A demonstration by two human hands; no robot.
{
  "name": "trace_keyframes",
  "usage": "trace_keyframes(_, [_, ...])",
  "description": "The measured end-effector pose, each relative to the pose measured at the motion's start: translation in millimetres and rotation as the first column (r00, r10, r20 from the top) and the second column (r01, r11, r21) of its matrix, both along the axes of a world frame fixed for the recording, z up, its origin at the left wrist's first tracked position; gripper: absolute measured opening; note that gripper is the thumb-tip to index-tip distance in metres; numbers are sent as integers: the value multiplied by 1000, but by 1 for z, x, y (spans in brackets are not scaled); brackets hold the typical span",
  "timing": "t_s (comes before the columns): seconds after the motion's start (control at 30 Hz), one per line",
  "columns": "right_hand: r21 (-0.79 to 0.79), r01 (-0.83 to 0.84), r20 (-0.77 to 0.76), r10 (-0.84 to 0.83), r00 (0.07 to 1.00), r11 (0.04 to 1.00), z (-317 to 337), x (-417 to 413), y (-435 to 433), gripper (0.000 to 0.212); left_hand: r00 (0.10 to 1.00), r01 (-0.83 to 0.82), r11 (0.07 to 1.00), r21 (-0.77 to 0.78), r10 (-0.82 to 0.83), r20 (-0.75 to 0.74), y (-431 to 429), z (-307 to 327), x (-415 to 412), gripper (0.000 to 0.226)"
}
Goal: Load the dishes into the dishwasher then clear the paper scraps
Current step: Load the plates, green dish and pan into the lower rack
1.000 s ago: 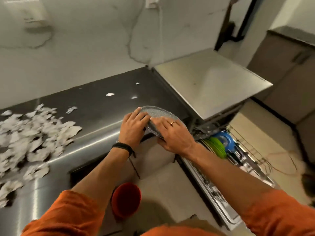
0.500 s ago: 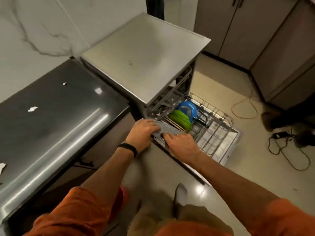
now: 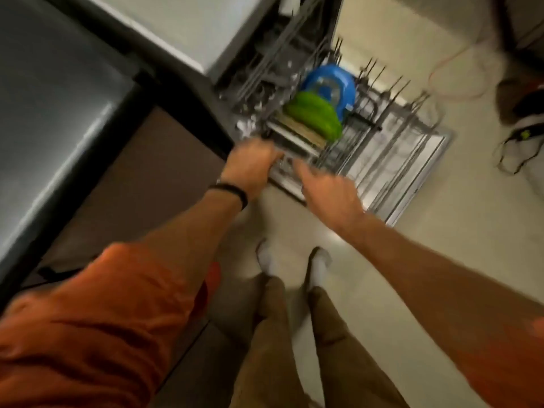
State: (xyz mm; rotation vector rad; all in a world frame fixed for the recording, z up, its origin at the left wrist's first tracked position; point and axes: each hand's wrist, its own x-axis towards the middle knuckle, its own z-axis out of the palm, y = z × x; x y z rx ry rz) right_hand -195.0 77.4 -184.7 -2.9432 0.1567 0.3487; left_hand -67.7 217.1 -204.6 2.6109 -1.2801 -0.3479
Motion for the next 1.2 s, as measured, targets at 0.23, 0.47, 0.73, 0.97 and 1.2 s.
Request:
trace_keyframes(0.23, [17,31,-17,-31,999,999,-137,46,-11,60,993,69,994,-85,-60,99,-15,-137,52,52])
trace_keyframes(0.47, [7,44,-51,-43,998,999,-210,78,-12,69,992,81,997,1,-81,98,-16,-213,84,38])
trace_keyframes(0.73, [61,121,-31,-120,992,991,-238,106,-19,70,988,127,991,-33,-124,91,-31,-236,115,44])
trace_keyframes(0.97, [62,202,-83,-197,977,977,-243,126,-33,60,996,70,991,-117,-64,56,-44,-237,120,25])
trace_keyframes(1.2, [97,212,-121,-200,972,972,-248,139,-28,55,990,126,984,-123,-116,85,-38,-238,119,23])
